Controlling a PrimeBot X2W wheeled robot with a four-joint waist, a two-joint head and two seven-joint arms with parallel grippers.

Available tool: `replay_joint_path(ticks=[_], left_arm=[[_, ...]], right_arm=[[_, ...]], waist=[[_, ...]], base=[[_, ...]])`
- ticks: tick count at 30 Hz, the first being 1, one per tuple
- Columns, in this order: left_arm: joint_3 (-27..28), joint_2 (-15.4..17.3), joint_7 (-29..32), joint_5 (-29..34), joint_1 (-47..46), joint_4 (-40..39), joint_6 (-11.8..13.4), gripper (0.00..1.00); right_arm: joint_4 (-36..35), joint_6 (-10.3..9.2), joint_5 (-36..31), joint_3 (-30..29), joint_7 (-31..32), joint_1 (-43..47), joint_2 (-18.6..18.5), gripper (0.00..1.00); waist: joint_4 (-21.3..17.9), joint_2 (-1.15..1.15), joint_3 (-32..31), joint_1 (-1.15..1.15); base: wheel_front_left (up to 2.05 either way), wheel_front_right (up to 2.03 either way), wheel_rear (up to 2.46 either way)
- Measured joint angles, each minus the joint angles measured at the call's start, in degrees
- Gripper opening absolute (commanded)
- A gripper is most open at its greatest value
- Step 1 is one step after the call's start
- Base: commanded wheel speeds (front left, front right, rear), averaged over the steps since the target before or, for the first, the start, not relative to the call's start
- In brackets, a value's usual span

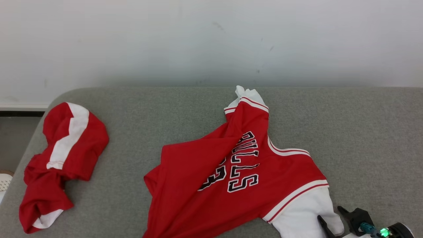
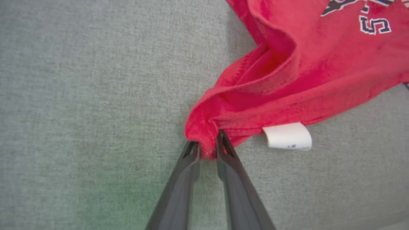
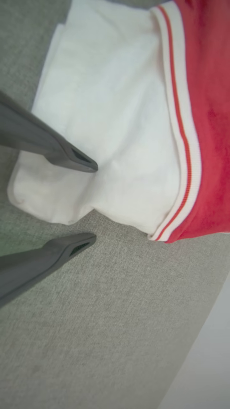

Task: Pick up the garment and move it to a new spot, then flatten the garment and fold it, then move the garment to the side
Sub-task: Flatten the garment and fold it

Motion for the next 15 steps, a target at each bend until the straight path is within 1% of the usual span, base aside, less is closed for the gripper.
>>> replay_joint_path(ticks=[3,6,9,10,11,12,14,15], left_arm=[[-0.8,0.1,-0.3,-0.4,-0.3,0.5,-0.1,0.0],[-1.7,0.3,-0.5,-0.9,-0.8,1.0,-0.1,0.0],[-2.6,0.5,-0.6,-2.2,-1.2,1.5,-0.1,0.0],[-2.8,0.6,-0.8,-2.6,-1.2,1.6,-0.1,0.0],[-3.0,0.6,-0.8,-3.0,-1.3,1.6,-0.1,0.0],[-3.1,0.7,-0.8,-3.6,-1.3,1.5,-0.1,0.0],[-3.1,0.7,-0.5,-5.4,-1.1,0.7,-0.2,0.0],[-3.2,0.9,-0.2,-6.8,-0.9,-0.4,-0.2,0.0]], right_arm=[[1.1,0.0,0.5,0.5,0.0,-0.6,0.4,1.0],[2.1,-0.1,1.8,1.7,0.0,-1.2,0.7,1.0],[2.2,-0.49,4.2,5.0,0.2,-1.7,0.7,1.0],[1.9,-0.51,5.6,6.7,0.6,-1.9,0.8,0.64],[1.3,-0.49,7.2,7.9,0.6,-2.0,0.8,0.14],[0.8,-0.49,9.0,9.0,0.6,-2.0,0.7,0.0],[-1.0,-0.3,12.8,11.3,0.6,-1.9,0.3,0.0],[-2.2,-0.23,15.8,11.3,0.4,-1.6,0.1,0.0]], waist=[[0.0,0.0,0.2,-0.01],[0.2,0.0,0.4,-0.01],[0.2,0.0,0.4,-0.01],[0.2,0.0,0.4,0.0],[0.2,0.0,0.3,-0.01],[0.2,0.0,0.2,0.0],[0.1,0.0,-0.1,0.0],[0.1,0.0,-0.3,0.0]], base=[[0.0,0.0,0.0],[0.0,0.0,0.0],[0.0,0.0,0.0],[0.0,0.0,0.0],[0.0,0.0,0.0],[0.0,0.0,0.0],[0.0,0.0,0.0],[0.0,0.0,0.0]])
